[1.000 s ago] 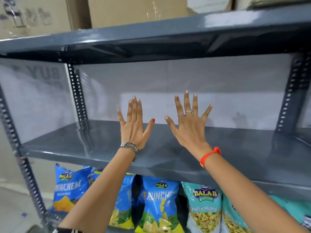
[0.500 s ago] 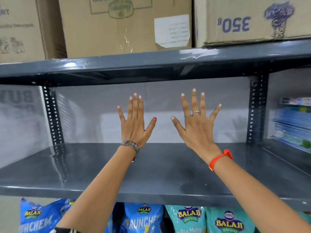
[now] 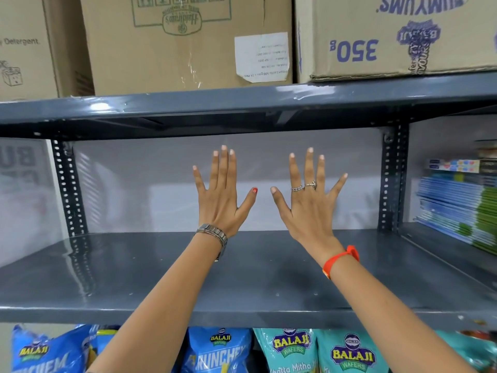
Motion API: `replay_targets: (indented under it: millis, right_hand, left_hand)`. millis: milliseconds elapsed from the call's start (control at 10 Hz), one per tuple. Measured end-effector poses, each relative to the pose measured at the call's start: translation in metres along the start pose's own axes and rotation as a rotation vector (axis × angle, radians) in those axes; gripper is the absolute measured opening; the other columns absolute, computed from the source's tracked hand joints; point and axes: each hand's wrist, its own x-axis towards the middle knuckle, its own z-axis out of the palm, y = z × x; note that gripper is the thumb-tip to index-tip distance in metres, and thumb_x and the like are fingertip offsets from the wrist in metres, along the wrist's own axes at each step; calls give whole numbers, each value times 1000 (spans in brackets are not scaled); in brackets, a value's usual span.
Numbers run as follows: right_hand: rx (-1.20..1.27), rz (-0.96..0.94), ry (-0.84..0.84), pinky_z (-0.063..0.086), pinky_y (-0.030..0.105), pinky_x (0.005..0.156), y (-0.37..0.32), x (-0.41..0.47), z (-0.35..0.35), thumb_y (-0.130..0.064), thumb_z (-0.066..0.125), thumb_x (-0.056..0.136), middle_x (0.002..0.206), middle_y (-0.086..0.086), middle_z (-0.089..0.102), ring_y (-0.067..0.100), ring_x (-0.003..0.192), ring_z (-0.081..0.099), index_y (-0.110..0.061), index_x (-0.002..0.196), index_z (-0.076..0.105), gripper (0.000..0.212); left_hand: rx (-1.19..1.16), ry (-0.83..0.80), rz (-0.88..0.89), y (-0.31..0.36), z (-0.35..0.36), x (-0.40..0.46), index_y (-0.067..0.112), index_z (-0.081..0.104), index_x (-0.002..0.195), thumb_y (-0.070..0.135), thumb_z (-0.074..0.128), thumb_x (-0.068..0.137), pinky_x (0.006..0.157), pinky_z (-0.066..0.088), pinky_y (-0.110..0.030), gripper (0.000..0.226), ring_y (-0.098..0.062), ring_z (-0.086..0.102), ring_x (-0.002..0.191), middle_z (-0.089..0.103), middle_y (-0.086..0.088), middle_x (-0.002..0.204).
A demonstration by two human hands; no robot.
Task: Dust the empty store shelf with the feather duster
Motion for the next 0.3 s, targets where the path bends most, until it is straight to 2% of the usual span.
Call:
replay_targets:
  millis: [100, 200, 300]
  right_hand:
    - [85, 25, 7, 5, 71, 109, -2, 1, -11, -57, 31, 93, 160, 11, 11, 32, 147, 11, -22, 151, 14, 70]
    - [528, 85, 230, 9, 62, 115, 1, 5, -39, -44, 43, 93, 158, 10, 22, 27, 146, 17, -17, 144, 33, 59]
    - [1053, 138, 628, 31, 56, 108, 9, 18, -104, -24, 52, 91, 133, 12, 52, 26, 128, 44, -17, 120, 55, 30]
  left_hand:
    - [-2, 14, 21, 1, -2, 2, 6, 1, 146, 56, 21, 90, 110, -11, -52, 78, -24, 3, 143, 6, -9, 155]
    - [-16, 25, 28, -3, -4, 6, 6, 0, 146, 57, 22, 90, 110, -12, -53, 78, -24, 2, 143, 1, -6, 155]
    - [-44, 26, 17, -3, -5, 8, 7, 1, 147, 57, 21, 90, 110, -13, -52, 78, -23, 1, 143, 2, -6, 155]
